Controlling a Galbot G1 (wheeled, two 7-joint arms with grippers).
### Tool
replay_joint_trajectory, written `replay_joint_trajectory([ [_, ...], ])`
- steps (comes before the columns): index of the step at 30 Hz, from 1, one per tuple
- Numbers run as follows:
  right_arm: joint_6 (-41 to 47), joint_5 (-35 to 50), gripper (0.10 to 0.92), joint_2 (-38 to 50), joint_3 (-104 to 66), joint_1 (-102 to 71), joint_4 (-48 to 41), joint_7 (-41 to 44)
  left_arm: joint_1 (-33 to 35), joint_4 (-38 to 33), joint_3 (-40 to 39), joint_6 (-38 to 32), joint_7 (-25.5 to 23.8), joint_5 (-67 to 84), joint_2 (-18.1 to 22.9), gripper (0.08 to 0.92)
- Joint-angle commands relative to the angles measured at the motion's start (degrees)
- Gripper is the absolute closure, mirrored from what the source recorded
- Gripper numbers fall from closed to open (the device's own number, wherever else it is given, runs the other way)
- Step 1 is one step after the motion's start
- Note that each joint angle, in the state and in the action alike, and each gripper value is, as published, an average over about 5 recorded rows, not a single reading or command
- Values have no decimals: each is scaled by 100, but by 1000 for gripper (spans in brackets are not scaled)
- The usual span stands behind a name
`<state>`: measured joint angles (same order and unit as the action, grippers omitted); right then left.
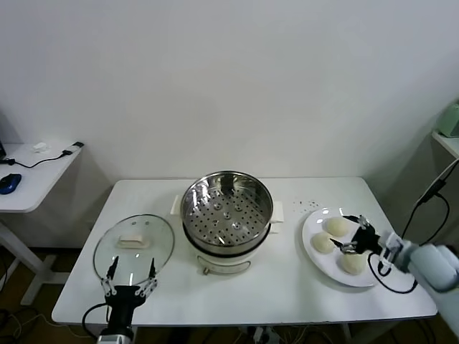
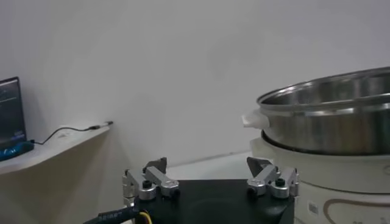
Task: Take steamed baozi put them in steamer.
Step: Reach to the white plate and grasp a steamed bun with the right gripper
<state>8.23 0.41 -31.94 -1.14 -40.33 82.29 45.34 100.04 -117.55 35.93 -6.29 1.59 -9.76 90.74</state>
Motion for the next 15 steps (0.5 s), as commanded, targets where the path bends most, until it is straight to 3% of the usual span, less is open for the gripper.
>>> replay_joint_trajectory([
  [1,-495,-721,203,438,4517,4491,-1930,1918,60,3,-24,-21,25,5,29,177],
  [6,-825,-610,203,-420,5779,5541,-3007,2212,52,32,34,-26,42,58,25,177],
  [15,-1254,-742,203,-1861,6024,5586,-4595,2287,4,-9,130,28,53,114,20,177],
])
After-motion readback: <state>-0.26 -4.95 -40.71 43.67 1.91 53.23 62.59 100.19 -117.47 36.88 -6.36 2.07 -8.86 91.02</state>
